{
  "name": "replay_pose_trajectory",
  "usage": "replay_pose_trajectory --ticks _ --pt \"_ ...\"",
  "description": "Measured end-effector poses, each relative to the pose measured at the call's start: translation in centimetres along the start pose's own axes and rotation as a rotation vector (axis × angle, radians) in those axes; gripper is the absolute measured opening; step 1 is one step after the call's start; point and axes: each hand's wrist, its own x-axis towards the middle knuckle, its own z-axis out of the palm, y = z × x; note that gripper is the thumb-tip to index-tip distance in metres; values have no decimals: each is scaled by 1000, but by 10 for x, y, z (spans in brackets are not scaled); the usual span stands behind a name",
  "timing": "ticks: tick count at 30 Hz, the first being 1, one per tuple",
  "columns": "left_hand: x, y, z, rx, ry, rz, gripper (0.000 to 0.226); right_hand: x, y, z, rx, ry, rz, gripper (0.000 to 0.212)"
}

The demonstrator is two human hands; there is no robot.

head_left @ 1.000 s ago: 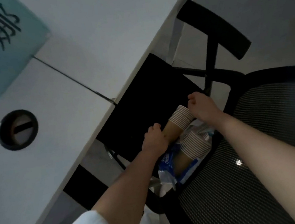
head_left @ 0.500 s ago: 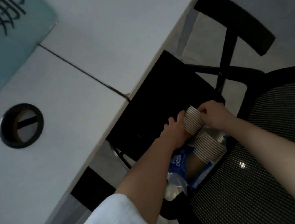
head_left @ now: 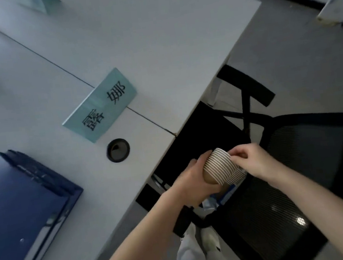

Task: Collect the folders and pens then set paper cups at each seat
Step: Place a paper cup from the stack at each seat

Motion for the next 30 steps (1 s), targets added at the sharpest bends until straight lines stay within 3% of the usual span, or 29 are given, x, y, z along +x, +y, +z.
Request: replay_pose_trajectory --ticks 7,16,25,30 --pt "-118 30 11 -147 195 47 100 -94 -49 -3 -53 -109 -199 22" --pt "-225 37 21 -149 522 102 104 -164 -100 16 -120 -276 -405 22" --pt "-281 10 16 -223 689 77 108 -185 -147 70 -266 -161 -538 14" --pt "-310 -21 2 -253 731 67 108 -193 -172 106 -244 -193 -559 13"
